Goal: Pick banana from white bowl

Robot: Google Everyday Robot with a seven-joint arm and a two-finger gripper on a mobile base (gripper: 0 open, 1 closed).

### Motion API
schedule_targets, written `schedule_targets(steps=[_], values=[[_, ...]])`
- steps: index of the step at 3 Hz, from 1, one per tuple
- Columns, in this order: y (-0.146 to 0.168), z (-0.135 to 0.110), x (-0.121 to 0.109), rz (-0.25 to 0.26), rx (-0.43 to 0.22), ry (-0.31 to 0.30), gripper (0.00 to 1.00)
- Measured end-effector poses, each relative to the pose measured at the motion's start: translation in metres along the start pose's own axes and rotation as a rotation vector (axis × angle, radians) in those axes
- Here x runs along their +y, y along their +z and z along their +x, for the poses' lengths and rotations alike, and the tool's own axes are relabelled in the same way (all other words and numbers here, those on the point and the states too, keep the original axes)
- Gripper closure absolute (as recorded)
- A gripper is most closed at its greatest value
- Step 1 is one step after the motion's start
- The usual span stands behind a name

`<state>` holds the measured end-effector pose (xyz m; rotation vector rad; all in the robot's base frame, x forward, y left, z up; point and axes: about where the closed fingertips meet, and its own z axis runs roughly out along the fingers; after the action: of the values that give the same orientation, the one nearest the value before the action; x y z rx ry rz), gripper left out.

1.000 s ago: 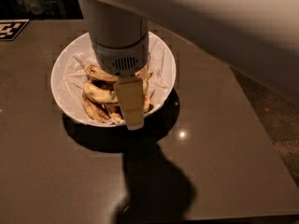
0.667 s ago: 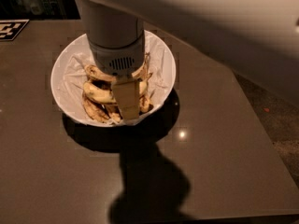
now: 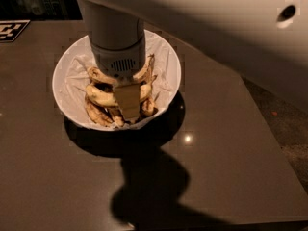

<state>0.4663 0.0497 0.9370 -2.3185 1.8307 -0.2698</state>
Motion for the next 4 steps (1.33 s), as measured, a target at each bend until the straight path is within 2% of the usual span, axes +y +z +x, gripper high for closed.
schedule_targets(steps=[1, 2, 4], values=[[0.007, 0.002, -0.003, -0.019, -0.002, 0.007, 0.35], [0.017, 0.003, -0.006, -0.043, -0.002, 0.014, 0.44], [0.033, 0.005, -0.007, -0.081, -0.004, 0.015, 0.45]])
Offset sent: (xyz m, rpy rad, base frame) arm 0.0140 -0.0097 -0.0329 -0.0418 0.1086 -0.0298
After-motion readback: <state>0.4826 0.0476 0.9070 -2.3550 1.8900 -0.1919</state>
